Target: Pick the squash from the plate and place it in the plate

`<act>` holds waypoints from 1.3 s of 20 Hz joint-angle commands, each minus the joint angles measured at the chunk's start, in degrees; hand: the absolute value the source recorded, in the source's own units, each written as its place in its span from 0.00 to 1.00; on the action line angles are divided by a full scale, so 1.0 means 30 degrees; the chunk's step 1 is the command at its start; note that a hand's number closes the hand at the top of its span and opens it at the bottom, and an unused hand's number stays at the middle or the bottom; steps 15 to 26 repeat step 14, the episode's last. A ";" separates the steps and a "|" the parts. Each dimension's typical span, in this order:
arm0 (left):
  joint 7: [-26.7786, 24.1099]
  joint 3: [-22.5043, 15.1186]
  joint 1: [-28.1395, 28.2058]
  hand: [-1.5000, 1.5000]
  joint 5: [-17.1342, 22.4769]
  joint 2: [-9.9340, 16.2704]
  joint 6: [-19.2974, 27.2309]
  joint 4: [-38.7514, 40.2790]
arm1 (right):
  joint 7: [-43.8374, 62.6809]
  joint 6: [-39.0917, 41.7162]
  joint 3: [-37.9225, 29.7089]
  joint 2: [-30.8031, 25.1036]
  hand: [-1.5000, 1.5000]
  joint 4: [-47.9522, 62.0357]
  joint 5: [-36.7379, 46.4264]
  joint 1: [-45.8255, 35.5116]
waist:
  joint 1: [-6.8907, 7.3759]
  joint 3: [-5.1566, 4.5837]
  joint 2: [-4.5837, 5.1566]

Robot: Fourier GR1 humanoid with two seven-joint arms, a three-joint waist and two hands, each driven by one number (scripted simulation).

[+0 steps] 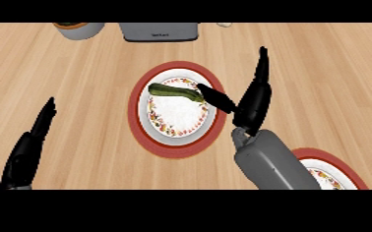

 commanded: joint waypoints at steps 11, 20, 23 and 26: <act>-0.0352 0.0424 0.0069 0.50 0.0194 0.0206 -0.0862 0.0087 | -0.9482 -0.2498 0.0568 -0.7784 0.00 -0.9493 -0.9230 0.9830 | 0.0408 0.0010 0.0119; 0.0031 0.0563 -0.0121 0.50 -0.0145 0.0068 -0.0400 -0.0039 | -1.0599 -0.1535 -0.0287 -0.8907 0.00 -1.1839 -1.0274 1.2327 | 0.0280 0.0002 0.0088; 0.0031 0.0563 -0.0121 0.50 -0.0145 0.0068 -0.0400 -0.0039 | -1.0599 -0.1535 -0.0287 -0.8907 0.00 -1.1839 -1.0274 1.2327 | 0.0280 0.0002 0.0088; 0.0031 0.0563 -0.0121 0.50 -0.0145 0.0068 -0.0400 -0.0039 | -1.0599 -0.1535 -0.0287 -0.8907 0.00 -1.1839 -1.0274 1.2327 | 0.0280 0.0002 0.0088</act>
